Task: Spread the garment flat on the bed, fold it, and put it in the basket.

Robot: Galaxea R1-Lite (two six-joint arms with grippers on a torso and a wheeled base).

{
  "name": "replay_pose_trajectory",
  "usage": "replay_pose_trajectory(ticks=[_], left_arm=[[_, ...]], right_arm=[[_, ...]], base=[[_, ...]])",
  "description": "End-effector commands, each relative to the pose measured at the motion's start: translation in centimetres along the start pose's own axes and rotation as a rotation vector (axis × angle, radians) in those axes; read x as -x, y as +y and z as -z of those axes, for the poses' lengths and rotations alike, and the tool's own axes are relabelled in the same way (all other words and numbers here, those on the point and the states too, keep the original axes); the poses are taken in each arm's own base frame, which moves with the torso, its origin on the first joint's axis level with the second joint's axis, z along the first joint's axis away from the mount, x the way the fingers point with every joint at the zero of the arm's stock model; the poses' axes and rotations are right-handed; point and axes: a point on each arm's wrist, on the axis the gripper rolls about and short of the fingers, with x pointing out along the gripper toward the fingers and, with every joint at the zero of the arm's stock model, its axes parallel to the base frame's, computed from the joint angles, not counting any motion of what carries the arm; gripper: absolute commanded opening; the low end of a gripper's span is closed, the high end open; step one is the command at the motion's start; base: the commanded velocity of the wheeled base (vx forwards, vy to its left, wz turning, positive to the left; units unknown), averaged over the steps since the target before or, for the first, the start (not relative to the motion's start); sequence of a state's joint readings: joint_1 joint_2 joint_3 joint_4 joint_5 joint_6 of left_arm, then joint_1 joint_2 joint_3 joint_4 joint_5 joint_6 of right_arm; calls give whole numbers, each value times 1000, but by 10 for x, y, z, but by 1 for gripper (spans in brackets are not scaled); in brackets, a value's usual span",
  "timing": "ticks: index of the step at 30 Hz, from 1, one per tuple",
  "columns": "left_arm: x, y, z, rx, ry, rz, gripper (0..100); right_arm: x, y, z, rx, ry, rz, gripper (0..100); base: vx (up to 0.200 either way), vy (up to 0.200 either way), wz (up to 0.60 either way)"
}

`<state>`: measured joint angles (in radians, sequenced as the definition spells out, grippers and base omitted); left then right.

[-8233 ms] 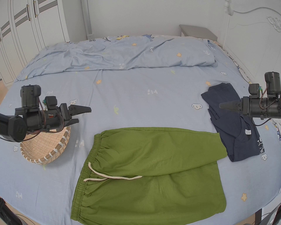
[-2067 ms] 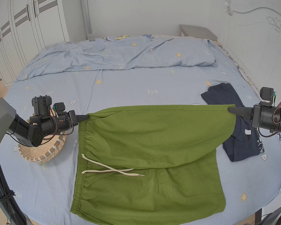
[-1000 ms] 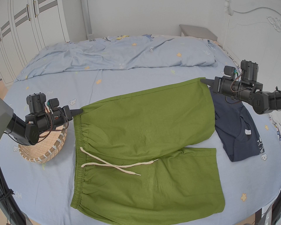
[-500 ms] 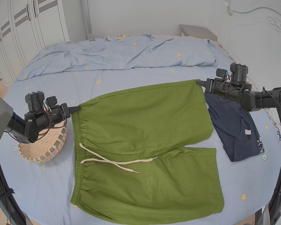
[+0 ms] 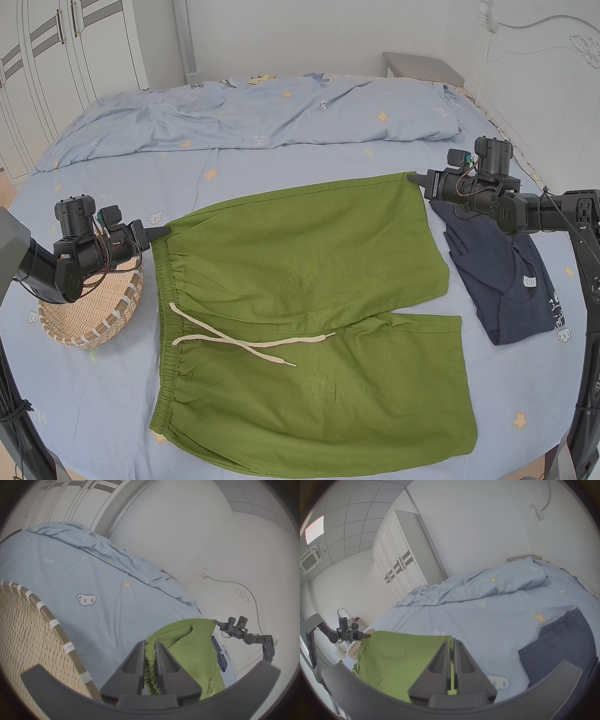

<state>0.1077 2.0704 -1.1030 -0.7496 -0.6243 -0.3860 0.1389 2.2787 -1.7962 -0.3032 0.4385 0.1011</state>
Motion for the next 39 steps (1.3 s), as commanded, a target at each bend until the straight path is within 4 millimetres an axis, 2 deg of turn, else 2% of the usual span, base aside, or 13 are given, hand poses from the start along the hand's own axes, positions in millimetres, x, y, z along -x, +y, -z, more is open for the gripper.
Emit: replay_pose_trajectory(ticks=[1, 2, 3, 16, 18, 21, 25, 27, 28, 32, 35, 36, 39], left_arm=[[-3, 4, 2, 6, 6, -5, 0], [-3, 4, 2, 6, 6, -4, 0], [-3, 4, 3, 7, 7, -6, 100], [-3, -3, 4, 0, 11, 10, 100], [2, -9, 0, -10, -1, 15, 100], [20, -39, -10, -38, -25, 53, 100], [40, -58, -12, -37, -37, 70, 100], [63, -70, 0, 5, -17, 60, 100], [65, -70, 1, 7, -17, 58, 100], [106, -76, 46, 118, 77, 10, 100], [124, -78, 69, 169, 129, -11, 100], [140, -77, 92, 222, 178, -46, 100], [161, -73, 123, 294, 245, -106, 100]], right_arm=[[-10, -4, 8, -6, 15, 18, 0], [-12, -5, 10, -7, 18, 21, 0], [-14, -4, 11, -8, 21, 18, 100], [-17, 2, 16, -24, 42, 6, 100], [-10, 3, 10, -30, 36, 10, 100], [27, 13, -14, -50, 15, 23, 100], [58, 25, -22, -112, 27, 32, 100], [93, 38, -8, -228, 83, 48, 100], [94, 39, -7, -232, 86, 49, 100], [144, 58, 40, -293, 192, 70, 100], [162, 65, 59, -308, 228, 79, 100], [177, 72, 76, -322, 258, 80, 100], [192, 80, 100, -344, 316, 85, 100]], base=[[0, 0, 0], [0, 0, 0], [0, 0, 0], [0, 0, 0], [0, 0, 0], [0, 0, 0], [0, 0, 0], [0, 0, 0], [0, 0, 0], [0, 0, 0], [0, 0, 0], [0, 0, 0], [0, 0, 0]])
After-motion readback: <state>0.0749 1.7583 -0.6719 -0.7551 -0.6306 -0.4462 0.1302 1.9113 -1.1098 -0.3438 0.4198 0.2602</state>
